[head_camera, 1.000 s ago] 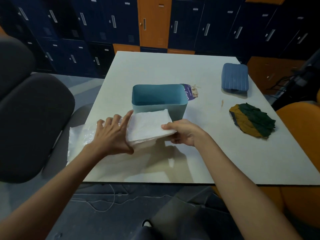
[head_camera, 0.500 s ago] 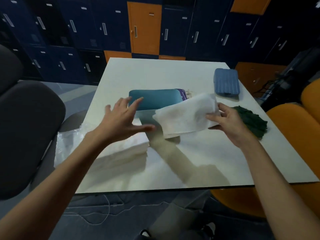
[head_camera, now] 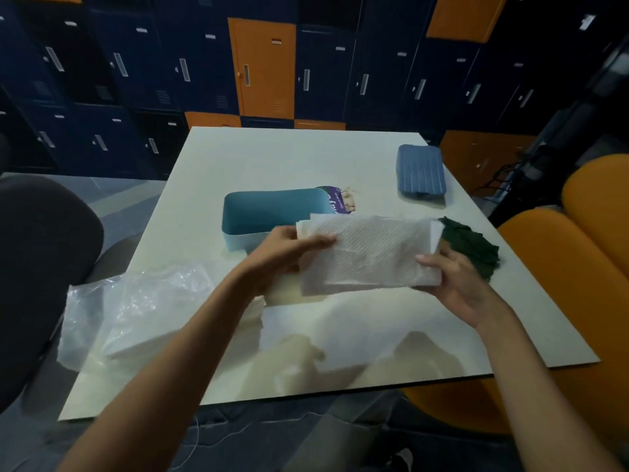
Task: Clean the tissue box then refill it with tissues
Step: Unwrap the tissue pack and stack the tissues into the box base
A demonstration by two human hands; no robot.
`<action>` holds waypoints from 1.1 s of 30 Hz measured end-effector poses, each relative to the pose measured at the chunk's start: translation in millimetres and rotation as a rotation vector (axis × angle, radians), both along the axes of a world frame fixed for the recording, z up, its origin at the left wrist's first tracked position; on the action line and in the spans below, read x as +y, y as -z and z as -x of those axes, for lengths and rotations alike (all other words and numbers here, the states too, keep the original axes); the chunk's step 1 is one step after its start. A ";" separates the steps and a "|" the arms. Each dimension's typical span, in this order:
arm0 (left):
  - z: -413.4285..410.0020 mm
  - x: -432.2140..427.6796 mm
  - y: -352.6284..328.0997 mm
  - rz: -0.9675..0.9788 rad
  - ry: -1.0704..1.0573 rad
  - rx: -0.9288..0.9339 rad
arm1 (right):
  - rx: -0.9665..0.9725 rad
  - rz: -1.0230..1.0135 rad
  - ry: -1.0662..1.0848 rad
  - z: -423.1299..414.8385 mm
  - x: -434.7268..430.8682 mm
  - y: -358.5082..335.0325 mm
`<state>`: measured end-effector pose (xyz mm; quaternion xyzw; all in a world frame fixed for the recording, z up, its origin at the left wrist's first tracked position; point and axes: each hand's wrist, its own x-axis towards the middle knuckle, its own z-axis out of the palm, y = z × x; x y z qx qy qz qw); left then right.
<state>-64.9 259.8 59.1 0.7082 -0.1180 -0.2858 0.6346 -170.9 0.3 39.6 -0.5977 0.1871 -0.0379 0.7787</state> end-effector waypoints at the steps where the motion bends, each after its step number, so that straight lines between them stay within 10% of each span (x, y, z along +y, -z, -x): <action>1: 7.7 -3.7 6.3 0.094 -0.073 0.099 | 0.005 -0.026 -0.009 0.0 0.1 2.6; 9: 27.6 -20.2 34.6 0.182 -0.259 0.218 | 0.036 0.056 -0.029 -11.7 -4.3 10.4; 20: 38.3 -19.4 61.4 0.172 -0.320 -0.282 | -0.152 0.349 0.025 -13.7 0.8 25.8; 33: 43.7 -18.7 85.0 0.167 -0.433 -0.328 | -0.128 0.316 0.090 -10.2 18.3 48.6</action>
